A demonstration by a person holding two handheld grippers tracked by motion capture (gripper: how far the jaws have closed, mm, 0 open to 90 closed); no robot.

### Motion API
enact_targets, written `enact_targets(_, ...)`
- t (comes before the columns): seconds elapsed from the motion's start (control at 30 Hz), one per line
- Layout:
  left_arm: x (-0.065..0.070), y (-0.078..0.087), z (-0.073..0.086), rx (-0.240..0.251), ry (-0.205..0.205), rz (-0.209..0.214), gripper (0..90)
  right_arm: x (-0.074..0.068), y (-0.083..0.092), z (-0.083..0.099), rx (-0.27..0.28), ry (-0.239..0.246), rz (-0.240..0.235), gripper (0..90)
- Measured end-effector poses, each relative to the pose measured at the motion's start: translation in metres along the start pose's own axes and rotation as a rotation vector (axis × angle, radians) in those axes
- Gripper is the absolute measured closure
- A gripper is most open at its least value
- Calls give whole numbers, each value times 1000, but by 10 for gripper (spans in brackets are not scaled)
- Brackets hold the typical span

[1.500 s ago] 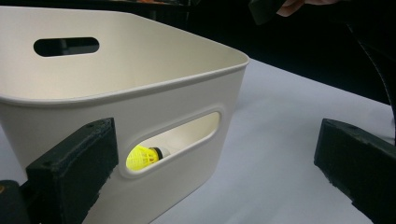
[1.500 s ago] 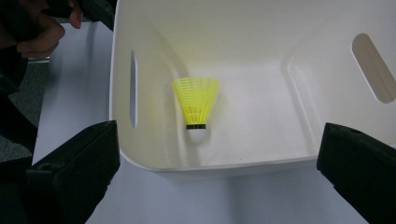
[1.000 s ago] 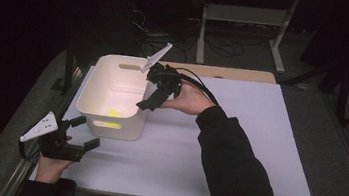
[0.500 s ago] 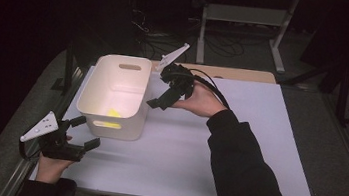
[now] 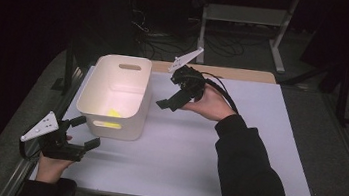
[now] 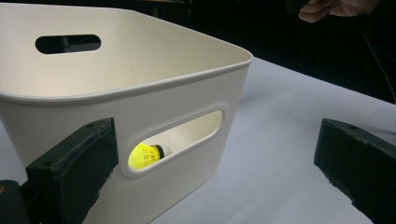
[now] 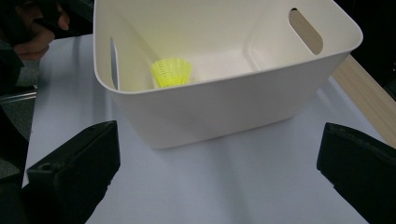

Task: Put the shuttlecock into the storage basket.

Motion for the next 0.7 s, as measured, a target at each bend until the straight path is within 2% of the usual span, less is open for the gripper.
enact_targets(0.7, 0, 0, 0, -1, -1, 0, 0, 12, 17, 36, 19, -59, 29, 0)
Point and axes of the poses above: each handheld gripper's, and its own axes: y roughly backward along the jaws, z roughly out of its underside, x roughly to its right, the point moved 1 cm from there along -y, roughly forward along the jaws, and after that the axes turned 3 degrees about -y, right-handed, at the moved point
